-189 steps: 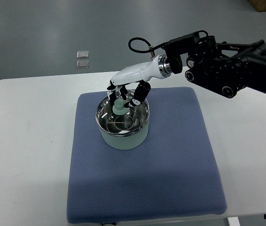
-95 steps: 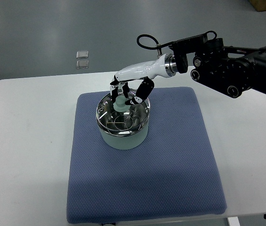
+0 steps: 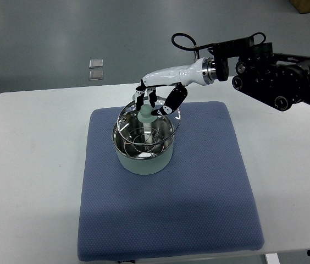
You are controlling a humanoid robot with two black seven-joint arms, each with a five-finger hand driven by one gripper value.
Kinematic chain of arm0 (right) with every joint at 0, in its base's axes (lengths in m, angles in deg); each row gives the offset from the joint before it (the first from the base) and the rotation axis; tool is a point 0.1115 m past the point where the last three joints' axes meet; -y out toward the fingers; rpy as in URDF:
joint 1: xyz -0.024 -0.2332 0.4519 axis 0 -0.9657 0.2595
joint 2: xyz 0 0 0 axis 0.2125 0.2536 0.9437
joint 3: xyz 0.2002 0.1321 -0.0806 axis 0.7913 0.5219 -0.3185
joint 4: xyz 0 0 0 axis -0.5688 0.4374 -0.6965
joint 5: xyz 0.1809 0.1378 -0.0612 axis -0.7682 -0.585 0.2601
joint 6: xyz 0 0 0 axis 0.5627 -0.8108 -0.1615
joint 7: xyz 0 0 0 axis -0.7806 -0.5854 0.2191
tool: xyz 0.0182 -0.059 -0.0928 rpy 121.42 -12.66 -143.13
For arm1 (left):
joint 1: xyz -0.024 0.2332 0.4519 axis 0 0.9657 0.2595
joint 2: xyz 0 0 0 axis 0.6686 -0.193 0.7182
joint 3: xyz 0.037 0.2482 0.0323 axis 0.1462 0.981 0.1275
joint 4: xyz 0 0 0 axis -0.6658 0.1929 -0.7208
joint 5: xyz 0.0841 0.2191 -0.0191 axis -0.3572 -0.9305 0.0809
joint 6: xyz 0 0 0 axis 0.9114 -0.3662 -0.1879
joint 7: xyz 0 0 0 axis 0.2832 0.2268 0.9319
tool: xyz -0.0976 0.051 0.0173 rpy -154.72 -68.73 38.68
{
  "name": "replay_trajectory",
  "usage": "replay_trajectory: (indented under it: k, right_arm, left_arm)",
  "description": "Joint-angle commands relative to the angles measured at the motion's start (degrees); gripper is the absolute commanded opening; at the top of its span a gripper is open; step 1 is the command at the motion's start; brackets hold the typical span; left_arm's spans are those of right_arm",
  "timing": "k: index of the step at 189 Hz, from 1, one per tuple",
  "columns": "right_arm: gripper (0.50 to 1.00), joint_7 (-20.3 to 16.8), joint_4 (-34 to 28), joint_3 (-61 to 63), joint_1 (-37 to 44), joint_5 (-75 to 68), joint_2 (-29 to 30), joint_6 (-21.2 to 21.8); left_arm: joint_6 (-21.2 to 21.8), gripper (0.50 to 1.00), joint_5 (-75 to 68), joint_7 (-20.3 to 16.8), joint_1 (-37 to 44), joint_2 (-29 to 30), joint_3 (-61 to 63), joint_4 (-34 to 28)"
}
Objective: Open lid and place right of pot
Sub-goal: 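Lift the glass lid off the pot with the right hand, then carry the lid beside the pot and lower it onto the mat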
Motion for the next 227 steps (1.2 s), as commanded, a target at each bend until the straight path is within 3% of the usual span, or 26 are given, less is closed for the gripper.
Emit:
replay_trajectory:
  k: [1,121,180,227]
  right_arm:
    - [0.5,0.1,0.0,0.0,0.0,-0.4,-1.4,0.0]
    - [0.5,3.3,-4.4,0.7,-3.4,-2.7,-15.7,0.7]
    - [0.5,3.4,-4.4,0.8,-7.6,-2.7,-17.3,0.0]
    - [0.5,3.4,-4.4,0.8,-12.6,-2.8,-17.3,-3.3]
  left_arm:
    - [0.0,1.0,0.0,0.0,0.1,0.0,0.0,0.1]
    - [0.0,1.0,0.0,0.0,0.0,0.0,0.0,0.1]
    - [0.1,1.0,0.0,0.0,0.0,0.0,0.0,0.1]
    - [0.0,1.0,0.0,0.0,0.0,0.0,0.0,0.1]
